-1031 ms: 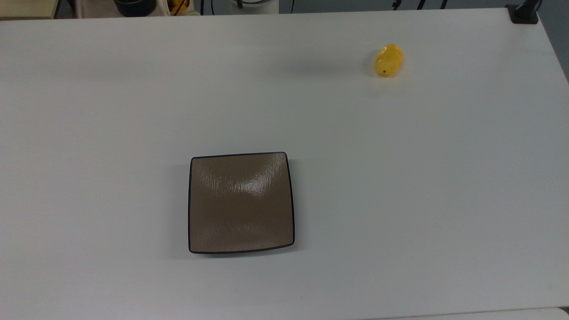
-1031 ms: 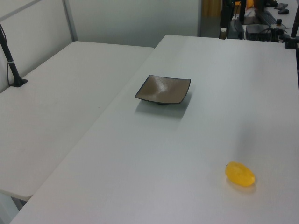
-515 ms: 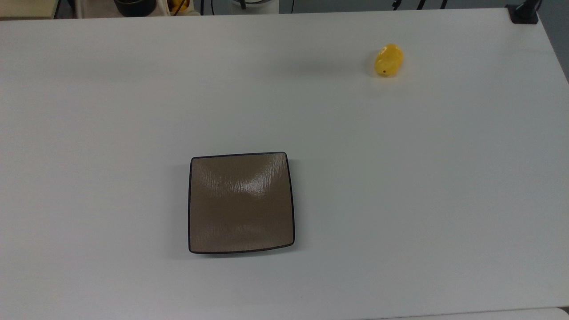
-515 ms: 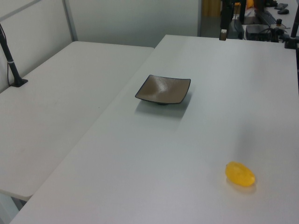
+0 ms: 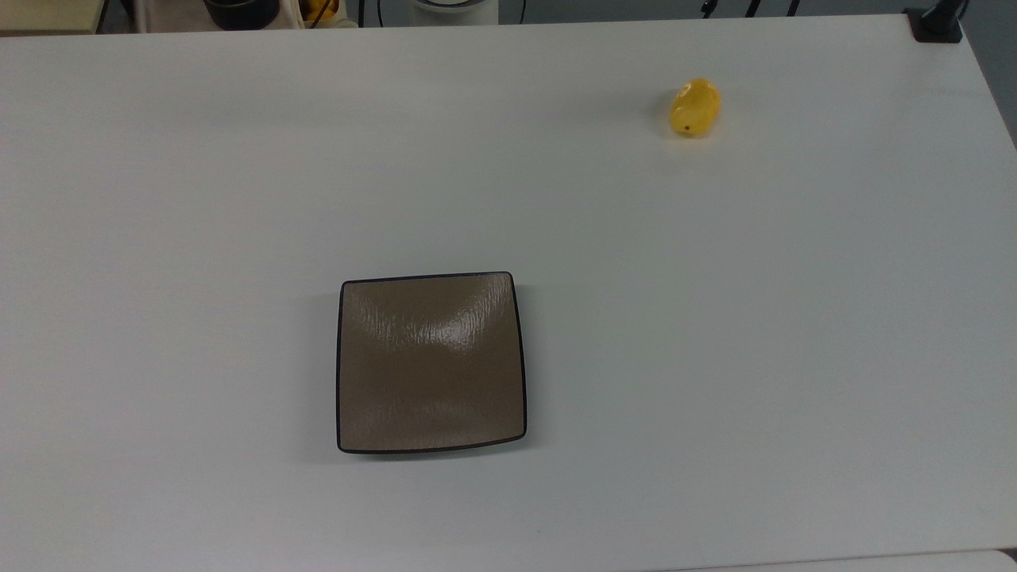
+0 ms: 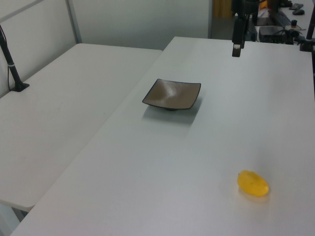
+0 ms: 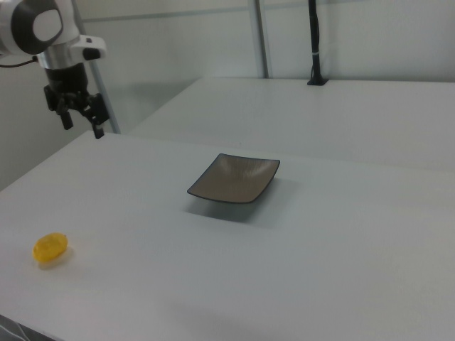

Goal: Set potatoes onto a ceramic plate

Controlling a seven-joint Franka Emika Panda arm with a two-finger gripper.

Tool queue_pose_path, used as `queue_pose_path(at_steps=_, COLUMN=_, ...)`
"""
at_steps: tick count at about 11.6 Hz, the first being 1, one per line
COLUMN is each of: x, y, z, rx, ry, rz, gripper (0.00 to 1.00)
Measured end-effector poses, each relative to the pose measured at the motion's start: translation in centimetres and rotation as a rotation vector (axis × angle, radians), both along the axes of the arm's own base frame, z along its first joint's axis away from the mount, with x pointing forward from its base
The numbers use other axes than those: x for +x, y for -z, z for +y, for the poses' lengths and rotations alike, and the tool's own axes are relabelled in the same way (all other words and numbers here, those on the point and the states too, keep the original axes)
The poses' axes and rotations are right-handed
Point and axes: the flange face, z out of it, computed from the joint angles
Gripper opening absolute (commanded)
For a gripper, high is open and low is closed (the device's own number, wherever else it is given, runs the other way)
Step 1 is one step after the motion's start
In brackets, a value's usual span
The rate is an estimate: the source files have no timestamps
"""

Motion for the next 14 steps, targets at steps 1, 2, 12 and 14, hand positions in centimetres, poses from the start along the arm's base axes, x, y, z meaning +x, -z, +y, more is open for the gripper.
queue_pose_path(at_steps=1, x=-0.7, y=0.1, z=1.7, rx=-0.003, ry=0.026, rz=0.012, gripper=1.0)
queue_pose_path(at_steps=2, x=-1.6, y=0.5, z=3.5, rx=-0.008, ry=0.043, rz=0.026, gripper=1.0)
queue_pose_path(at_steps=12, x=-9.9, y=7.4, z=15.6, rx=-0.098, ry=-0.005, rz=0.141, gripper=1.0)
queue_pose_path(at_steps=14, x=-10.7, y=10.5, z=16.9, rx=-0.094, ry=0.027, rz=0.133, gripper=1.0)
